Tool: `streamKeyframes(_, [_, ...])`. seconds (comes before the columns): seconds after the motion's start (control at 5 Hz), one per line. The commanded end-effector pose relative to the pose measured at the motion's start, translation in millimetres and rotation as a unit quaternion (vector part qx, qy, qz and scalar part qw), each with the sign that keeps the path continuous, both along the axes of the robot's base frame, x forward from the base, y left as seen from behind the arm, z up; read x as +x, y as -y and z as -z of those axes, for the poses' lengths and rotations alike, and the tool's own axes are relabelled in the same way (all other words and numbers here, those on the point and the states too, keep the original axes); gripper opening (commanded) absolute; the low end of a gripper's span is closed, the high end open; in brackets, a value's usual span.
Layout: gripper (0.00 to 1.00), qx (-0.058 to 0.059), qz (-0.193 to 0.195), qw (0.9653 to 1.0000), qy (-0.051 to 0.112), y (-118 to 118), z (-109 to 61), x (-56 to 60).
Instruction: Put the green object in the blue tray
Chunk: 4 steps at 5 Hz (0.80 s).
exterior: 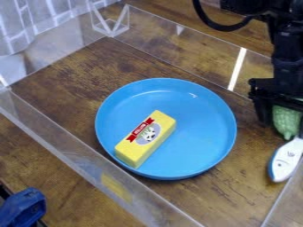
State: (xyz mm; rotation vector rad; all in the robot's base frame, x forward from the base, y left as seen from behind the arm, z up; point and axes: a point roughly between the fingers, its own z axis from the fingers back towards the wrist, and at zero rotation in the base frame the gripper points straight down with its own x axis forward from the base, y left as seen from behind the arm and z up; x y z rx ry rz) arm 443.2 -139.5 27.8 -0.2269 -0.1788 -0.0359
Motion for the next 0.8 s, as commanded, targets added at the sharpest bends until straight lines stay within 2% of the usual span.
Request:
streamKeyframes(0.0, [1.0, -0.001, 0.015, 0.9999, 0.0, 16.7, 6.5, -5.7])
streamKeyframes(0.2, [0.0, -0.001, 0.017, 0.9999, -0.003, 19.3, 12.9, -8.2])
streamKeyframes(0.6, [0.0, 0.003, 0.028, 0.9996, -0.007, 20.1, 9.8, -13.9])
